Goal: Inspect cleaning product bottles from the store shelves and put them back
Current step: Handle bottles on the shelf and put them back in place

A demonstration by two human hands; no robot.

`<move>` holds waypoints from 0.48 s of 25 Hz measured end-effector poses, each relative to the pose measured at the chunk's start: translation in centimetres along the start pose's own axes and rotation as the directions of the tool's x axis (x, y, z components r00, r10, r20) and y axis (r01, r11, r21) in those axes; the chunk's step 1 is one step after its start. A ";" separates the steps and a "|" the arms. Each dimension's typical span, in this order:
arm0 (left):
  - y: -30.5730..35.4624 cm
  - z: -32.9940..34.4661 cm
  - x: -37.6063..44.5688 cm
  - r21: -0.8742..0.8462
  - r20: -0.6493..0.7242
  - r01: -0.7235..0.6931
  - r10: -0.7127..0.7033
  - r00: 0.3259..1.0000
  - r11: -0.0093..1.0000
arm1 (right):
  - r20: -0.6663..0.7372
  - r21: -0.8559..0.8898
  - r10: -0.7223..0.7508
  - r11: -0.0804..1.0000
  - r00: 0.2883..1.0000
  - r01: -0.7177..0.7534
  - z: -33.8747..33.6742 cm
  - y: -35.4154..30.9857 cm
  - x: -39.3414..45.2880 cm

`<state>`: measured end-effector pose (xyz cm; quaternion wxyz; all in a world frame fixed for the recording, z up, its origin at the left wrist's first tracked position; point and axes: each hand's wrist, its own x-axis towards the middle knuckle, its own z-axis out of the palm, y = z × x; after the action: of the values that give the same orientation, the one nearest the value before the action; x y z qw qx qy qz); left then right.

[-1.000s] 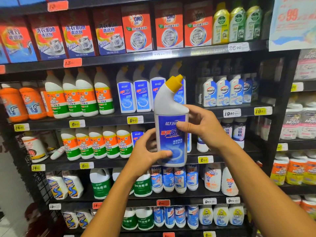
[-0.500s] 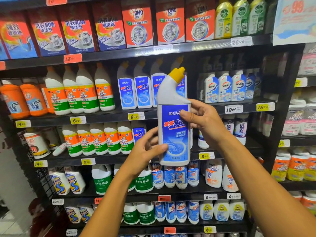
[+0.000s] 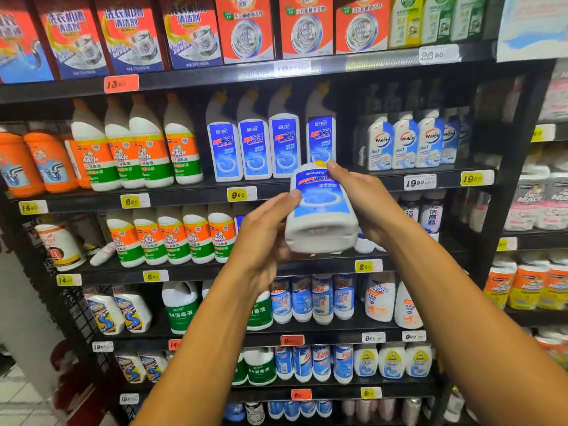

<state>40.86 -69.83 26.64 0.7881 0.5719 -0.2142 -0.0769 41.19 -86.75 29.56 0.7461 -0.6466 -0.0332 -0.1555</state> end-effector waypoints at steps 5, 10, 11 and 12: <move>1.1 -0.2 0.5 0.036 0.009 0.052 -0.052 0.999 0.998 | -0.053 -0.017 0.059 0.998 0.997 -0.060 0.1 -0.2 0.4; 0.9 -0.4 0.6 0.061 0.014 0.041 -0.042 0.999 0.997 | -0.052 -0.017 0.067 0.998 0.996 -0.068 0.3 0.0 0.6; 0.8 -0.5 0.6 0.060 0.010 0.037 -0.038 0.999 0.998 | -0.041 -0.013 0.063 0.998 0.997 -0.064 0.2 0.2 0.6; 0.6 -0.7 0.6 0.057 0.011 0.029 -0.030 1.000 0.998 | -0.029 -0.005 0.054 0.999 0.998 -0.054 0.2 0.3 0.7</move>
<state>41.57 -69.24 27.19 0.7690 0.5968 -0.2125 -0.0856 41.95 -86.67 29.47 0.7484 -0.6472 -0.0046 -0.1446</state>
